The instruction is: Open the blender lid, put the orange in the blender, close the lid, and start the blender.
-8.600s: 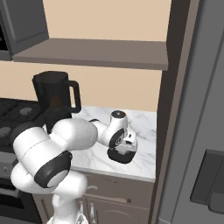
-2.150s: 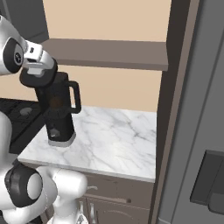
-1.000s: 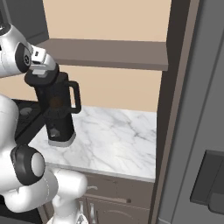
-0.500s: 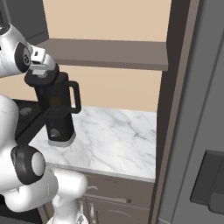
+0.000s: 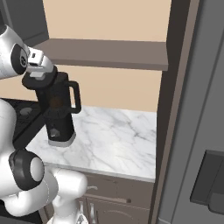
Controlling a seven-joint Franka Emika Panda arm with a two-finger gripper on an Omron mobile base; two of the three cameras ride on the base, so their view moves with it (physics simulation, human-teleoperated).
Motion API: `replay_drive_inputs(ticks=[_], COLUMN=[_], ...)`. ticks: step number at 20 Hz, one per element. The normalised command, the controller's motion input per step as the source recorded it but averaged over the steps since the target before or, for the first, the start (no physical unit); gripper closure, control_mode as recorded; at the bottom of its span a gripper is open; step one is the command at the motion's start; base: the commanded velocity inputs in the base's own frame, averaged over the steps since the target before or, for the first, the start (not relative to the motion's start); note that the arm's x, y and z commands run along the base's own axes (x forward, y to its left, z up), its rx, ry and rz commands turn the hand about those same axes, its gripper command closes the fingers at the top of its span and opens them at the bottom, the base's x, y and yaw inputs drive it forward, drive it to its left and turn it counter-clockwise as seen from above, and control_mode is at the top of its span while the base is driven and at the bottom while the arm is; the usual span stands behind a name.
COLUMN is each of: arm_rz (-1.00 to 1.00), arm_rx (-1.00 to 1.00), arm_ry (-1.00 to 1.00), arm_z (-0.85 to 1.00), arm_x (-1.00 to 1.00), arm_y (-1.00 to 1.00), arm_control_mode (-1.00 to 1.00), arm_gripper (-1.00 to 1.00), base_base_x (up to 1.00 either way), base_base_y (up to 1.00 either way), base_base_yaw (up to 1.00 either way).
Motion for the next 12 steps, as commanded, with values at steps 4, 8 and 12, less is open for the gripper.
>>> replay_drive_inputs(ticks=[4,8,12], arm_rz=[0.00,0.00,0.00], arm_rx=[0.00,0.00,0.00], arm_ry=[0.00,0.02,0.05], arm_z=[0.03,-0.01,-0.06], arm_x=[-0.22,0.09,0.37], arm_y=[0.00,0.00,0.00], arm_control_mode=[-1.00,-1.00,-1.00], arm_gripper=[1.00,1.00,1.00], base_base_x=[0.00,0.00,0.00], base_base_y=[0.00,0.00,0.00], base_base_yaw=[0.00,0.00,0.00])
